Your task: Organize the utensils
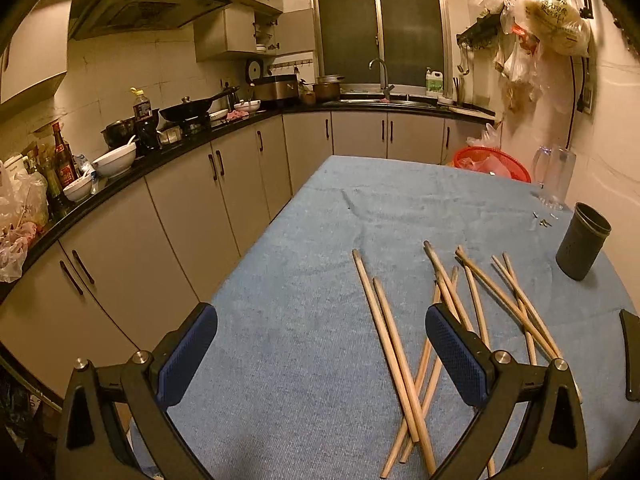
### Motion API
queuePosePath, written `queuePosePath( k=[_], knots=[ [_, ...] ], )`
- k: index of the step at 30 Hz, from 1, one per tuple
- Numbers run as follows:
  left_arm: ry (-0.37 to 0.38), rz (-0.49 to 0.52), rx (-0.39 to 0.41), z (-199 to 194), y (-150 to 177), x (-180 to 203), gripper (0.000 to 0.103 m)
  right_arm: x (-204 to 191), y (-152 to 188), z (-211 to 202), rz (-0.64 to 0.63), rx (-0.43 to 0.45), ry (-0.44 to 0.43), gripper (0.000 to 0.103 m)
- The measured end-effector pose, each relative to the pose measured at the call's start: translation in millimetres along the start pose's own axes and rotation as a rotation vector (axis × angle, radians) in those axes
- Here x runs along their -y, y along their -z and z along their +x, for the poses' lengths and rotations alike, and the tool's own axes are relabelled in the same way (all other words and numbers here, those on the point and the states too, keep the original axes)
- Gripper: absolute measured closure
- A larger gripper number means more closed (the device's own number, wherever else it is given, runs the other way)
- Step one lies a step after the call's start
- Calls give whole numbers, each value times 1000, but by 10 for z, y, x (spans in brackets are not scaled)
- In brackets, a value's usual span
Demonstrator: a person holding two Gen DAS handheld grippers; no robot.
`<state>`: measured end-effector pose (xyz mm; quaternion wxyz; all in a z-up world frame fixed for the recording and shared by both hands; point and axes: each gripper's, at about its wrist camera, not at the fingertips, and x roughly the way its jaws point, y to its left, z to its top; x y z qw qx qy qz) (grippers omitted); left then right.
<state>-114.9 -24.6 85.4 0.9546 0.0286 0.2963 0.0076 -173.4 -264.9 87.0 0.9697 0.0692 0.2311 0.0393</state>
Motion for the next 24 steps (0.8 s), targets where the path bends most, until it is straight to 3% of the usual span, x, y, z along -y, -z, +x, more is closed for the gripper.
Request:
queuePosePath(
  k=[6, 24],
  knots=[
    [-8, 2, -16, 54, 11, 9, 0, 10, 32, 70, 11, 1, -24, 1],
    [-12, 16, -64, 186, 77, 33, 0, 28, 116, 316, 7, -91, 26, 1]
  ],
)
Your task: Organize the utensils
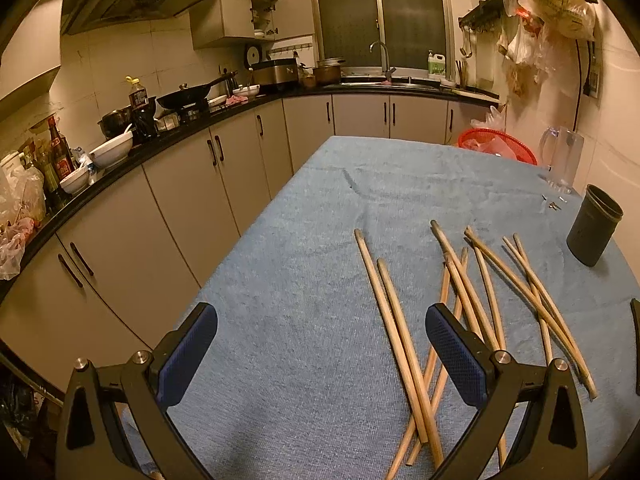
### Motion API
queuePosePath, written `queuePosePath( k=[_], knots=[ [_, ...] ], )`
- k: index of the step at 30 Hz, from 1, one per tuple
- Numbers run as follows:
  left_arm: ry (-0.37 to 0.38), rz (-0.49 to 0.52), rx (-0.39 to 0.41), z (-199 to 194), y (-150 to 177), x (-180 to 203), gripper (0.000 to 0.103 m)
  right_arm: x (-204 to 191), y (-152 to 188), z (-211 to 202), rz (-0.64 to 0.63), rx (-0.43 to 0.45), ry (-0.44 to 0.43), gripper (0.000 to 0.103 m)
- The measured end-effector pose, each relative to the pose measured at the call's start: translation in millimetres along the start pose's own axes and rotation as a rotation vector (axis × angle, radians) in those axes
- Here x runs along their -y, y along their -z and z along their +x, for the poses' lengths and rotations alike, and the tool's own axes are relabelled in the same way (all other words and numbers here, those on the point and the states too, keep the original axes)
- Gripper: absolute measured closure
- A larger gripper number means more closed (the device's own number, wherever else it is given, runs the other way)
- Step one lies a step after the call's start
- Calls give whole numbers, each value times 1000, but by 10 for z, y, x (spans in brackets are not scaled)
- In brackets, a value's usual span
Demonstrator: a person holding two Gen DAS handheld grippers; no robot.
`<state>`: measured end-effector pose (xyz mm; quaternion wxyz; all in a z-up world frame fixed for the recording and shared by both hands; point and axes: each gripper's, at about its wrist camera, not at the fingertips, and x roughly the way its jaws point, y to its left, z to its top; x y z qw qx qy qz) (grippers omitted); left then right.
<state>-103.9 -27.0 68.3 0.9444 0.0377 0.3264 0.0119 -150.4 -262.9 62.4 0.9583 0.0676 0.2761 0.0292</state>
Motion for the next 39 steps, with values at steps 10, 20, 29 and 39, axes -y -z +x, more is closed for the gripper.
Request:
queuePosePath(
  k=[10, 20, 29, 39],
  knots=[
    [2, 3, -10, 31, 11, -14, 0, -42, 26, 49, -13, -12, -6, 1],
    [8, 6, -28, 89, 30, -19, 0, -54, 33, 102, -26, -32, -16, 1],
    [17, 10, -56, 178, 33, -22, 0, -38, -49, 232, -58, -90, -45, 2],
    [122, 11, -115, 315, -113, -138, 0, 136, -475, 433, -52, -190, -141, 12]
  ],
)
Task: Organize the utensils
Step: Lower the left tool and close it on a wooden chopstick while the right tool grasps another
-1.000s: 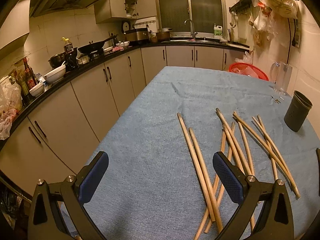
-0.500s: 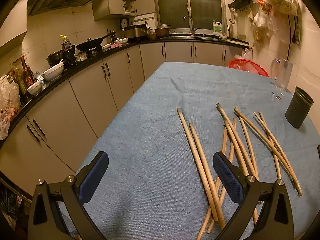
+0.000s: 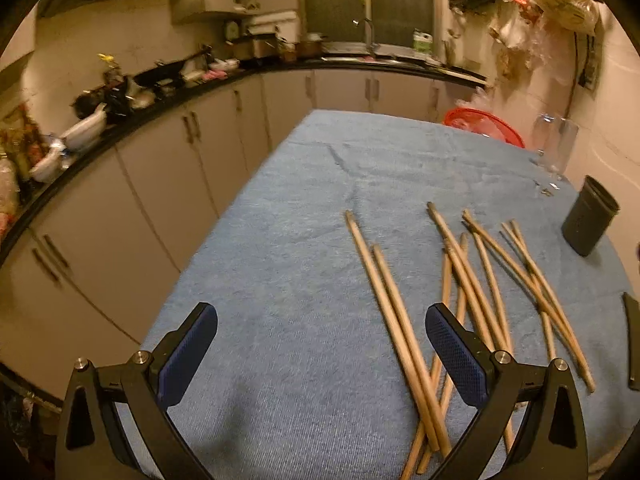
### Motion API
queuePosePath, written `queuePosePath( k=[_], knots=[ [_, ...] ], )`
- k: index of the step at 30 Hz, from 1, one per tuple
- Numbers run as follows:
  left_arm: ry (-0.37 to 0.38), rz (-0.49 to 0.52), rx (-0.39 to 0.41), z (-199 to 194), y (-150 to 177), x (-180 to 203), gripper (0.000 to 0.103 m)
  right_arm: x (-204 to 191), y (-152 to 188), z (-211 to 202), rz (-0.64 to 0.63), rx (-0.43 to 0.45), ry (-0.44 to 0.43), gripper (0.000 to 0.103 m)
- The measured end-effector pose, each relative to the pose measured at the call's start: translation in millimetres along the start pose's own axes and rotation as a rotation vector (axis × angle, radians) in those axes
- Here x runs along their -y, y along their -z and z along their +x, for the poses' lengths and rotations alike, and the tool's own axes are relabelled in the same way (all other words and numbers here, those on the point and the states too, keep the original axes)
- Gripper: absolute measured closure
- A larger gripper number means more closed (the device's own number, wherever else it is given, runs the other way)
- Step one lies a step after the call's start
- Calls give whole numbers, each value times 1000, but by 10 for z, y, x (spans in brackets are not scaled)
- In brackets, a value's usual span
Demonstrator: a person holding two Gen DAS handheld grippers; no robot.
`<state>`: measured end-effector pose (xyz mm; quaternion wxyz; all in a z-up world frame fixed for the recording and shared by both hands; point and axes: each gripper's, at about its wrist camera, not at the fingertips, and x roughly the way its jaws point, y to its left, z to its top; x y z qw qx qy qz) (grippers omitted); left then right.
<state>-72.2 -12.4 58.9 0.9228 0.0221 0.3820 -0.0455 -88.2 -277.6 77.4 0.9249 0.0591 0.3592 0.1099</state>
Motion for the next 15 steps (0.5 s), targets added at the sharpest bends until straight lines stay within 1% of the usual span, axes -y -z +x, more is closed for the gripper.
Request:
queuePosePath(
  k=[3, 4, 5, 6, 7, 8, 9, 11, 12, 13, 15],
  knots=[
    [87, -31, -63, 120, -162, -83, 3, 99, -162, 89, 11, -43, -13, 20],
    [115, -35, -84, 168, -207, -87, 8, 132, -218, 135, 15, -63, -20, 23],
    [147, -47, -118, 244, -268, -108, 17, 151, -253, 174, 17, -80, -20, 30],
    [161, -59, -140, 293, -291, -118, 22, 171, -303, 232, 20, -101, -27, 34],
    [194, -84, -185, 389, -340, -145, 30, 185, -334, 285, 28, -118, -38, 34],
    [232, -105, -225, 486, -384, -168, 35, 203, -373, 351, 40, -142, -46, 41],
    [245, -119, -246, 533, -402, -184, 37, 216, -405, 395, 47, -158, -52, 47],
    [278, -159, -291, 668, -479, -220, 50, 228, -481, 482, 55, -180, -64, 49],
    [280, -162, -297, 693, -495, -222, 54, 234, -516, 510, 59, -184, -69, 53],
    [270, -163, -312, 757, -537, -208, 59, 235, -564, 550, 57, -194, -78, 53],
    [273, -166, -326, 818, -596, -207, 61, 249, -641, 636, 61, -209, -83, 55]
  ],
)
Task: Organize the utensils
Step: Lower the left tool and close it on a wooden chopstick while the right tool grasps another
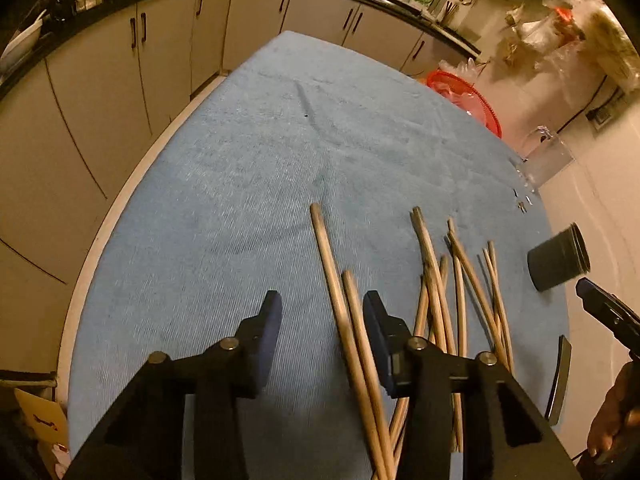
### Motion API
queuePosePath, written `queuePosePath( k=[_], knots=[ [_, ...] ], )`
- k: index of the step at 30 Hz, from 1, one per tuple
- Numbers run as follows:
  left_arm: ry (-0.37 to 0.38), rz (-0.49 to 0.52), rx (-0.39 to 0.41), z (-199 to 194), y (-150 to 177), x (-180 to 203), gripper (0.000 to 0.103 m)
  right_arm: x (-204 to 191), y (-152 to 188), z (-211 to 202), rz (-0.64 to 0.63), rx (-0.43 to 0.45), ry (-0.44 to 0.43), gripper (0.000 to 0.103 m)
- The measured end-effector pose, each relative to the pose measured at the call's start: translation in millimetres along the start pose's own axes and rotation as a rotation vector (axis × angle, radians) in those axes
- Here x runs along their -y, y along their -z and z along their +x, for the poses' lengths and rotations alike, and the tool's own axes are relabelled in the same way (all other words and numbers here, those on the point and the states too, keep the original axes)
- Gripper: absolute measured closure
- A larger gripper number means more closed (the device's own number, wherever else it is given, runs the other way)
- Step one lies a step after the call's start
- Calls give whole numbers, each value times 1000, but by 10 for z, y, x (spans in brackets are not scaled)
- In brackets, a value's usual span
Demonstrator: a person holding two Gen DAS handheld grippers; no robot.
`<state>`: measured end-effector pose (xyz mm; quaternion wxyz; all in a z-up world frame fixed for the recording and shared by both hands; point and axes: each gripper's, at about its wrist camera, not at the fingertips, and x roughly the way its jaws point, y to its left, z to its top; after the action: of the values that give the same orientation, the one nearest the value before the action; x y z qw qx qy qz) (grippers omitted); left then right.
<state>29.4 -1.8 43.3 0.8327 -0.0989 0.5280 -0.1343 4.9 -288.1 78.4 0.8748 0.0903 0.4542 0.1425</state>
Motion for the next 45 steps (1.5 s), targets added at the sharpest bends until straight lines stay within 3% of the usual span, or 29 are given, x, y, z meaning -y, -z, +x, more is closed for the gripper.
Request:
queuePosePath(
  k=[2, 4, 7, 15, 19, 22, 25, 32, 45],
  knots=[
    [-13, 7, -20, 97, -85, 32, 69, 37, -90, 94, 12, -29, -4, 55],
    [-7, 11, -42, 148, -141, 53, 78, 79, -169, 204, 28, -59, -9, 64],
    [-36, 9, -68, 242, -221, 44, 79, 113, -247, 375, 28, -98, -11, 71],
    [-45, 10, -102, 372, -325, 13, 79, 226, -273, 594, 66, -135, 20, 70],
    [-83, 35, -99, 444, -417, 38, 83, 218, -263, 616, 62, -144, 15, 70],
    [-129, 53, -107, 450, -420, 84, 93, 138, -261, 630, 41, -153, 2, 70],
    [-155, 93, -110, 407, -331, 103, 94, 52, -271, 685, 30, -168, -15, 70],
    [-124, 90, -114, 315, -264, -9, 94, -259, -422, 1036, 4, -222, -59, 70],
    [-128, 141, -110, 425, -389, 63, 95, -359, -675, 1913, 32, -343, 18, 71]
  ],
)
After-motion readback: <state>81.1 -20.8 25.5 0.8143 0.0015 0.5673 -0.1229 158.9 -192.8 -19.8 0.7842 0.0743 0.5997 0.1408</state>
